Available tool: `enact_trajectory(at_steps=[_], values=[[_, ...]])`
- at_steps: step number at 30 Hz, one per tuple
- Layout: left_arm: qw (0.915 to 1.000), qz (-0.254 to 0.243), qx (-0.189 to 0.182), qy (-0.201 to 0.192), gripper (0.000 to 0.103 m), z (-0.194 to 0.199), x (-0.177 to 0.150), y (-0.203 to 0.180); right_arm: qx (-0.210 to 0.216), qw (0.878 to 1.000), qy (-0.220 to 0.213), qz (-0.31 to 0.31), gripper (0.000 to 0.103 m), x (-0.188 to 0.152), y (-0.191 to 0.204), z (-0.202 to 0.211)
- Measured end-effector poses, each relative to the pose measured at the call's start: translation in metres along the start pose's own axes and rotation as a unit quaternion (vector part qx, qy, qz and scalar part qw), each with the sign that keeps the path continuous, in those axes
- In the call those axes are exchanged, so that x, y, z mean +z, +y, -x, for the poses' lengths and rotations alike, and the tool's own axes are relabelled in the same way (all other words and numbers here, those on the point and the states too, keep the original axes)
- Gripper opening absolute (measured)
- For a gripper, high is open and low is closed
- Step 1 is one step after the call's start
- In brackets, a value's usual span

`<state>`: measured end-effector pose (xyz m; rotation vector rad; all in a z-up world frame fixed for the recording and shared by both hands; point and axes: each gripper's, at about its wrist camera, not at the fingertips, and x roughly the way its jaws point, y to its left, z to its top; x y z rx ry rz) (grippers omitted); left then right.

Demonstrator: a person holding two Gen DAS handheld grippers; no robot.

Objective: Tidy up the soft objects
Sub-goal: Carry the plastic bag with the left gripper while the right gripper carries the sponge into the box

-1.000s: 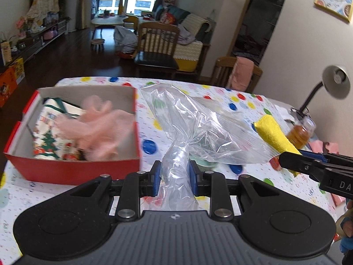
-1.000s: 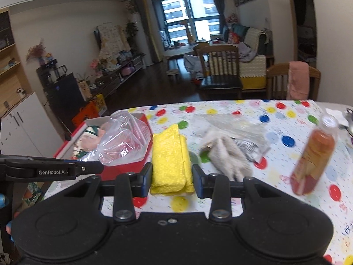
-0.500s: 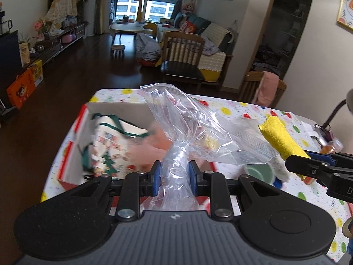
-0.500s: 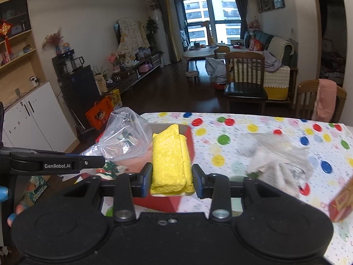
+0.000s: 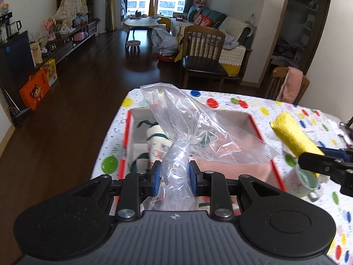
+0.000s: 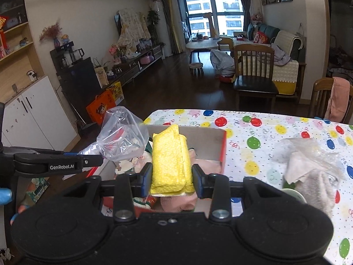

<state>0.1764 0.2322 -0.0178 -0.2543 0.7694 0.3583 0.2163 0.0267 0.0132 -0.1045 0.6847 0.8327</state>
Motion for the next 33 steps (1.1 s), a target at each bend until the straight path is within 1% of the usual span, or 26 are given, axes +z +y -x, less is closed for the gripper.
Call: enact_trajectory(at_steps=[3,5,7,11,15,24,30,33], values=[[0.9999,-0.013,0.008,0.008,0.026,-0.016,0.004,0.009,-0.006,1.0,0.008,0.003,0.037,0.005,0.009,-0.017],[0.9996,-0.023,0.012,0.013,0.026,-0.026,0.006,0.013,-0.02,1.0,0.016,0.013,0.037,0.006,0.014,-0.031],[0.9992,-0.032,0.016,0.019,0.026,-0.037,0.006,0.015,-0.03,0.999,0.028,0.01,0.037,0.006,0.014,-0.046],[0.9982,-0.049,0.014,0.032,0.026,-0.055,0.005,0.013,-0.05,0.997,0.052,0.017,0.037,0.004,0.018,-0.072],[0.9968,-0.064,0.012,0.046,0.026,-0.071,0.002,0.011,-0.064,0.996,0.065,0.017,0.037,0.0,0.02,-0.088],[0.9929,-0.091,0.004,0.076,0.026,-0.096,-0.008,0.003,-0.079,0.993,0.091,0.011,0.037,-0.007,0.016,-0.11],[0.9906,-0.099,-0.003,0.094,0.026,-0.106,-0.014,0.002,-0.084,0.992,0.098,0.01,0.037,-0.013,0.017,-0.115],[0.9895,-0.106,0.0,0.098,0.026,-0.108,-0.019,0.001,-0.084,0.991,0.099,0.012,0.037,-0.013,0.017,-0.116]])
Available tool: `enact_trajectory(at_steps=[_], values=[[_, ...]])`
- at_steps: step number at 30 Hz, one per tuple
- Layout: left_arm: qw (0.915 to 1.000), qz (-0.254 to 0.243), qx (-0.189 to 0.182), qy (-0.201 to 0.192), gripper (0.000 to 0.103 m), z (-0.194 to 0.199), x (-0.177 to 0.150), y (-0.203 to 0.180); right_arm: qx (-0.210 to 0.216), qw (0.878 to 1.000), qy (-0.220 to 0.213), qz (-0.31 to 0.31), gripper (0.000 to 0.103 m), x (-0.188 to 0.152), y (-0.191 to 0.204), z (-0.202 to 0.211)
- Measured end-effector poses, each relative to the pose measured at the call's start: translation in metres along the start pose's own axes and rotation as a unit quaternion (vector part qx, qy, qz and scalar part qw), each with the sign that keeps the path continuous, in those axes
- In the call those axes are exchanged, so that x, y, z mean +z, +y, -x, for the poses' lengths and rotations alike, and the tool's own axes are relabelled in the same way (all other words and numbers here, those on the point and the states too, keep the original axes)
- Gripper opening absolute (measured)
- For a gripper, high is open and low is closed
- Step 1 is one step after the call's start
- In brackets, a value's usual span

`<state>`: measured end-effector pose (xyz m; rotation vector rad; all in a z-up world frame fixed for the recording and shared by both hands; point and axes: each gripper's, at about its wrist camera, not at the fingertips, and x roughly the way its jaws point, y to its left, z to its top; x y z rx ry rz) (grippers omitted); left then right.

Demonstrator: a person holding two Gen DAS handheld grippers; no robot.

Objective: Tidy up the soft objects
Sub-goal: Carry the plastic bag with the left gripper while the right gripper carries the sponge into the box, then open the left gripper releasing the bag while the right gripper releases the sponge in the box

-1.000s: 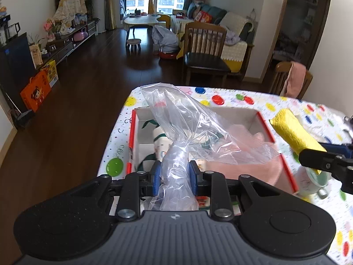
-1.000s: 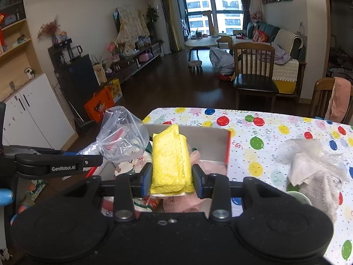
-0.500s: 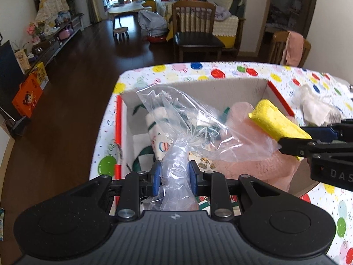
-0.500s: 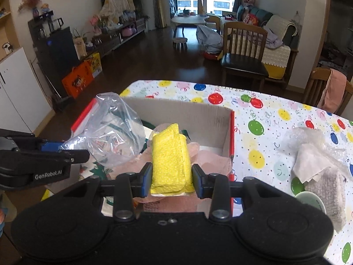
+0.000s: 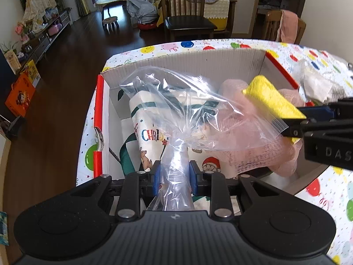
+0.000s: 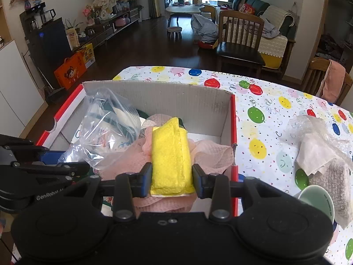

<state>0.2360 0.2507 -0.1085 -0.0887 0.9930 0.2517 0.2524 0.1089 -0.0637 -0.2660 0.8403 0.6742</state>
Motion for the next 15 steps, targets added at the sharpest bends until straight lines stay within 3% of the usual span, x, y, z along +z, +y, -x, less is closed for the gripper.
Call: enact_trajectory(at_steps=[6,9,10,11,13,15], values=[[0.9999,-0.011,-0.002,0.005,0.026,-0.0034,-0.0043,-0.0031,0.002,1.0,0.003,-0.002,0.039,0.0004,-0.0003,0.0],[0.9999,-0.01,-0.003,0.005,0.032,-0.0033,-0.0058,-0.003,0.002,1.0,0.001,-0.003,0.042,0.0005,0.0002,0.0014],[0.9999,-0.009,-0.006,0.004,0.041,-0.0028,-0.0065,-0.003,0.003,1.0,0.0,-0.002,0.043,0.0004,0.0005,0.0021],[0.9999,-0.008,-0.011,0.004,0.058,-0.0022,-0.0072,-0.0025,0.003,1.0,-0.001,-0.001,0.045,0.0003,0.0007,0.0029],[0.9998,-0.002,-0.021,-0.002,0.076,0.0007,-0.0088,-0.0016,0.003,1.0,-0.002,0.001,0.046,0.0007,0.0014,0.004],[0.9996,-0.005,-0.024,-0.015,0.077,0.0054,-0.0109,-0.003,0.004,1.0,-0.005,0.003,0.05,0.0003,0.0016,0.006]])
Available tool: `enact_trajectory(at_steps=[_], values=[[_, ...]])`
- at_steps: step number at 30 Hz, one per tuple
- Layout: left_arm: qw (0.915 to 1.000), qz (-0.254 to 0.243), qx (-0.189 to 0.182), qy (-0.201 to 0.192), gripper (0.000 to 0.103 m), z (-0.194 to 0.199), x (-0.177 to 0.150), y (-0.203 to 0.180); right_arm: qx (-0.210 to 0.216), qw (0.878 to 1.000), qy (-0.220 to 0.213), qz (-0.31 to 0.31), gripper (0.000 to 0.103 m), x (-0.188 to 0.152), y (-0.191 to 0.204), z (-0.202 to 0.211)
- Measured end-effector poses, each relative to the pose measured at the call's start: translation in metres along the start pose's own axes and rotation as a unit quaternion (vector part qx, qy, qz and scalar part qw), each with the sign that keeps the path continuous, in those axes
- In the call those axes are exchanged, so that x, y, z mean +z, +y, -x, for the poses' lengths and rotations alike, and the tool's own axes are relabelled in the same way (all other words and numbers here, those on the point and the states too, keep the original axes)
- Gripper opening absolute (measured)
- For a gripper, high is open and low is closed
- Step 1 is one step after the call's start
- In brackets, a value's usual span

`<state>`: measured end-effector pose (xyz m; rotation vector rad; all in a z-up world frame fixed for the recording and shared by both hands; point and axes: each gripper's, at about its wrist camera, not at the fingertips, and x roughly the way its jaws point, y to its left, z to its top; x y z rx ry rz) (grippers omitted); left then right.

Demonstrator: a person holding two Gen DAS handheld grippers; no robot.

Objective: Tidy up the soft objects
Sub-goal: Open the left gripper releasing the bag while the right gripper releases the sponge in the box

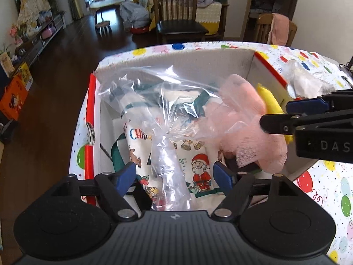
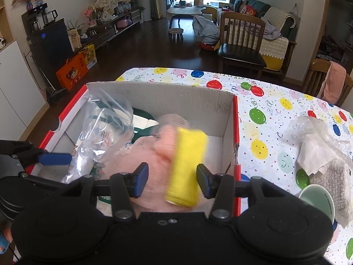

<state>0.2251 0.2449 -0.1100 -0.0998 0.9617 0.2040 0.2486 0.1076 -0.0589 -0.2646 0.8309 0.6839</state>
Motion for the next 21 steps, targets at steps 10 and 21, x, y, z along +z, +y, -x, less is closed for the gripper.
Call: enact_trajectory(at_steps=[10,21], values=[[0.9998,-0.009,-0.015,-0.009,0.077,0.018,-0.005,-0.002,0.007,1.0,-0.017,-0.002,0.062,-0.004,0.0,0.022],[0.998,-0.006,-0.041,-0.048,0.077,0.059,-0.005,0.001,0.023,0.998,-0.054,-0.01,0.073,-0.008,-0.001,0.064]])
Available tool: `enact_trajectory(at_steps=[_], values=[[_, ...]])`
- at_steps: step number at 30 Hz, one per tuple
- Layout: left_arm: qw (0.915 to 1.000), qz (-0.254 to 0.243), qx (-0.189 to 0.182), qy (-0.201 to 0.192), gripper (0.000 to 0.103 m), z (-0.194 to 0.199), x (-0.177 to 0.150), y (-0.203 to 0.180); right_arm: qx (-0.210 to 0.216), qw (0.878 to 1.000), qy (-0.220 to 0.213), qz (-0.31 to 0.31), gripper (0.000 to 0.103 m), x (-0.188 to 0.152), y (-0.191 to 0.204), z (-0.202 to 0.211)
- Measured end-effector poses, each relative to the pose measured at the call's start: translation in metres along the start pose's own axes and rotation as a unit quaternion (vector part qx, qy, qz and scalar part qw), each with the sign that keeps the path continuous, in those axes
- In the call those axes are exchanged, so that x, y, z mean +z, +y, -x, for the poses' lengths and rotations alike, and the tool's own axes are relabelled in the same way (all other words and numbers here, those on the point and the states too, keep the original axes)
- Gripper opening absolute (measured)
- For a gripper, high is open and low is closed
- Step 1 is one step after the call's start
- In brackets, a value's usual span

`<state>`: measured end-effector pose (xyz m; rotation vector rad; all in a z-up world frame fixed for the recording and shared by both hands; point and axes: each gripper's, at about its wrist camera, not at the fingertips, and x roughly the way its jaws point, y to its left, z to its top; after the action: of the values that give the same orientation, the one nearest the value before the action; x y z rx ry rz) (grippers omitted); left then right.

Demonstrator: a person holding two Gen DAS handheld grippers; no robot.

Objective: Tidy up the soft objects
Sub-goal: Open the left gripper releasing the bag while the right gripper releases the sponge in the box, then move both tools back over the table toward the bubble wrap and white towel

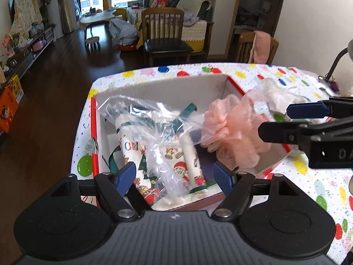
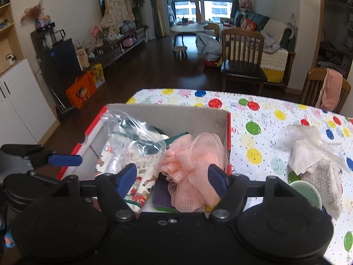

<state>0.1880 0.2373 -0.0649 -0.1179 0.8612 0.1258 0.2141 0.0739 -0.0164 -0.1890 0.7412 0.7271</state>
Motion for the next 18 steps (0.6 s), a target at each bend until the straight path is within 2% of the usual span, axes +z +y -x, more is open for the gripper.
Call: enact_trajectory(at_steps=[4,6,11,18], values=[[0.9999,-0.004,-0.01,-0.013,0.077,0.013,0.005,-0.006,0.009,1.0,-0.018,0.004,0.079,-0.002,0.001,0.019],[0.9997,-0.006,-0.015,-0.018,0.083,0.019,0.007,-0.01,0.009,1.0,-0.027,0.011,0.086,-0.002,0.003,0.029],[0.9992,-0.008,-0.029,-0.025,0.085,0.026,0.01,-0.019,0.008,0.999,-0.049,0.009,0.09,-0.007,-0.007,0.056],[0.9986,-0.013,-0.046,-0.022,0.088,0.025,0.015,-0.047,0.0,0.998,-0.056,-0.014,0.094,-0.022,-0.041,0.08]])
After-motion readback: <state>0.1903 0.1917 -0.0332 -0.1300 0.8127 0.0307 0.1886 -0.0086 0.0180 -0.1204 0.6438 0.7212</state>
